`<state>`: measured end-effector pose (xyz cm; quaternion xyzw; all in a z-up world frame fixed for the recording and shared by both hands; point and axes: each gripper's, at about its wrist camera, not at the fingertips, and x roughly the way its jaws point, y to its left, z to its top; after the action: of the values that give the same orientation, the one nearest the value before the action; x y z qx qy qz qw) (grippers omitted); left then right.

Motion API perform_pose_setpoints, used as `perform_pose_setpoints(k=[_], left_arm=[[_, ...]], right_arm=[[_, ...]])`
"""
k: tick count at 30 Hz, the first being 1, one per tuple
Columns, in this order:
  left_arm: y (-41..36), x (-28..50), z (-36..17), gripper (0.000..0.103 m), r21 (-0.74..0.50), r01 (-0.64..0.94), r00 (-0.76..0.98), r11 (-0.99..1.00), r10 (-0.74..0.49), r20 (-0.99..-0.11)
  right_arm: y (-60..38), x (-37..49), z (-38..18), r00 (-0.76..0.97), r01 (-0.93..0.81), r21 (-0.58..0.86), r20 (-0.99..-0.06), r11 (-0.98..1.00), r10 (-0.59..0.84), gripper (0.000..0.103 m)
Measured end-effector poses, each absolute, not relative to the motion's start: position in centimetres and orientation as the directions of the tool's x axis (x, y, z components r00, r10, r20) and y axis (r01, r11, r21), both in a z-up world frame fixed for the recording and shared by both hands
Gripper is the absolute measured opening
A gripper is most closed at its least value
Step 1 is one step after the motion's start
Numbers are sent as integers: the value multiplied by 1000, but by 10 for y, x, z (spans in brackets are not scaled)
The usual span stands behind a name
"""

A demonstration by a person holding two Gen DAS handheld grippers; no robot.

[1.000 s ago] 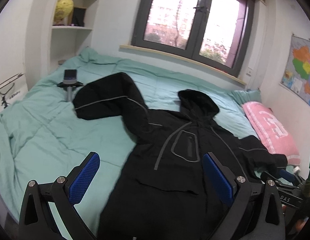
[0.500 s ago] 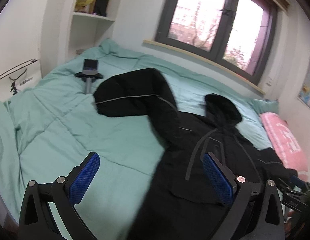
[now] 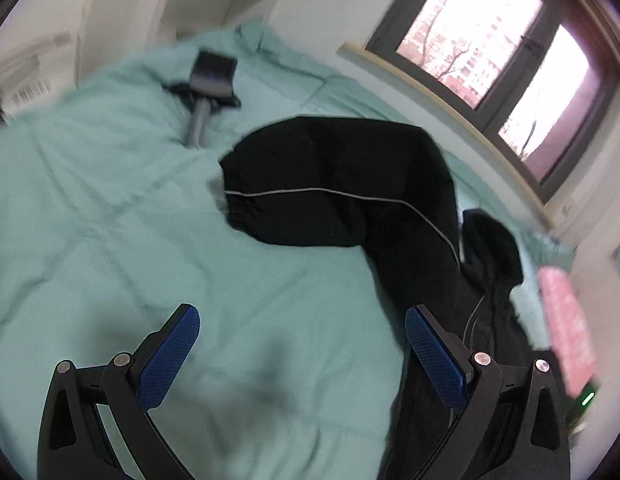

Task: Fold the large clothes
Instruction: 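Grasp the black jacket sleeve cuff with the left gripper and lift it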

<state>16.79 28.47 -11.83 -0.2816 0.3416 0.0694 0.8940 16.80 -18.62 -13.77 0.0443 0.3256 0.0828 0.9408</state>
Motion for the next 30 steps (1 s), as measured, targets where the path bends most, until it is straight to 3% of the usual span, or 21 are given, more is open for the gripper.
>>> perform_pose_setpoints(k=[7,11,14,15,16,17,19,24,30], left_arm=[[308,264,-176,98,-648,-349,760,677,-201,-618],[311,295,-215,97,-696,-407,755,591,-211,-621],[311,310,-225,96,-686,-434,775,583,-147,-615],[309,315,-223,91,-669,-445,779,596,-112,-617],[308,318,-220,72,-647,-458,778,610,-77,-624],[307,322,-217,46,-621,-464,776,632,-49,-629],[305,325,-213,28,-614,-451,779,648,-50,-625],[303,297,-187,23,-575,-423,792,700,-21,-610],[323,228,-114,23,-479,-435,781,763,54,-623]], right_arm=[[-188,182,-173,731,-130,188,-645,973,223,93],[-190,180,-176,737,-132,196,-637,972,229,93],[-189,182,-179,727,-136,202,-645,970,236,93],[-189,183,-180,722,-137,200,-650,970,236,93],[-188,183,-181,720,-137,195,-654,971,233,93],[-186,183,-181,719,-136,188,-657,973,228,94],[-184,184,-182,717,-137,177,-661,975,221,94],[-182,186,-184,710,-140,158,-672,978,210,96],[-181,187,-184,706,-144,159,-675,977,214,96]])
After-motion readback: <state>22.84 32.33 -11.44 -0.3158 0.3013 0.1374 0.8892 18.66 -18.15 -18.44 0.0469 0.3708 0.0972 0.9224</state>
